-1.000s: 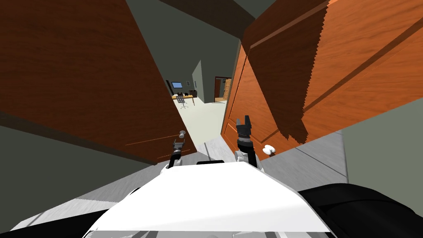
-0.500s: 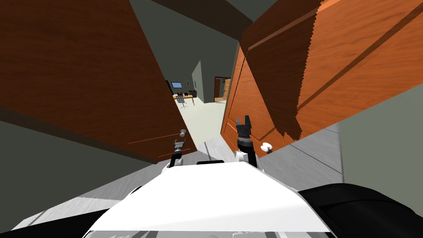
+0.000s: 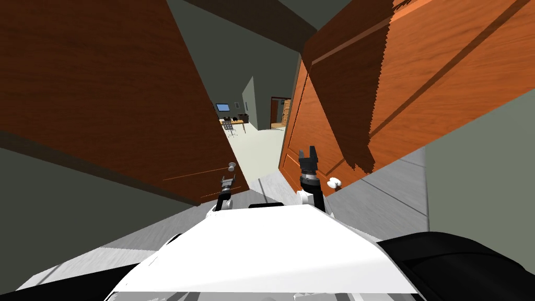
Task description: Pull the door open
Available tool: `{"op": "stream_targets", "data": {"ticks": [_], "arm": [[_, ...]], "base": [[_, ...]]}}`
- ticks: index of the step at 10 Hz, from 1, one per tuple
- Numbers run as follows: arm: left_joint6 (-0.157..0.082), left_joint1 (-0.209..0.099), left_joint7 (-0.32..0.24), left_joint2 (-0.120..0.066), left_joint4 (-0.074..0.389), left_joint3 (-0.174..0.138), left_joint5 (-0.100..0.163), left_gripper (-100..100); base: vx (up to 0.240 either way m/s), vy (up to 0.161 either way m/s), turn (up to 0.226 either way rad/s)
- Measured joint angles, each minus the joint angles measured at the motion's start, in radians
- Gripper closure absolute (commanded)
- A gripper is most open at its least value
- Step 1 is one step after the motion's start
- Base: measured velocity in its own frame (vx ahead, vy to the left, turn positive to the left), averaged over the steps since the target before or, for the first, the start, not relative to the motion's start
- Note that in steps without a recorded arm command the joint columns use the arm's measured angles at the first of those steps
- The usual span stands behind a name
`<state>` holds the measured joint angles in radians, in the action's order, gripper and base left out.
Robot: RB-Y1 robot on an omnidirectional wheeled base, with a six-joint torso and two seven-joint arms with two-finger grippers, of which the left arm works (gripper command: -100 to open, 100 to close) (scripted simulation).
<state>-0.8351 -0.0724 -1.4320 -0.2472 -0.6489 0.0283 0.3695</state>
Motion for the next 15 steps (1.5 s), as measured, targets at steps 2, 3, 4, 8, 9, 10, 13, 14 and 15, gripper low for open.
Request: {"op": "stream_targets", "data": {"ticks": [2,3,4,8,9,10,13,14,15], "arm": [[0.004,-0.004,-0.04,0.002,0.001,0.009,0.014,-100],[0.006,-0.005,-0.056,0.003,0.0,0.013,0.02,-100],[0.009,-0.007,-0.075,0.004,-0.001,0.018,0.027,-100],[0.012,0.001,-0.107,-0.008,-0.004,0.016,0.041,-100],[0.004,-0.005,-0.115,-0.013,0.014,0.014,0.043,-100],[-0.003,0.0,-0.12,-0.018,0.016,0.01,0.045,-100],[-0.021,-0.002,-0.142,-0.039,0.048,0.0,0.053,-100],[-0.024,-0.004,-0.144,-0.04,0.051,0.0,0.053,100],[-0.022,-0.003,-0.143,-0.042,0.049,-0.002,0.054,100]], "base": [[-0.072,0.003,-0.01],[-0.062,0.005,-0.011],[-0.08,0.006,-0.012],[0.124,0.022,-0.062],[0.198,0.038,-0.102],[0.206,0.029,-0.088],[0.159,0.022,-0.047],[-0.012,0.002,0.029],[-0.033,0.002,0.0]]}}
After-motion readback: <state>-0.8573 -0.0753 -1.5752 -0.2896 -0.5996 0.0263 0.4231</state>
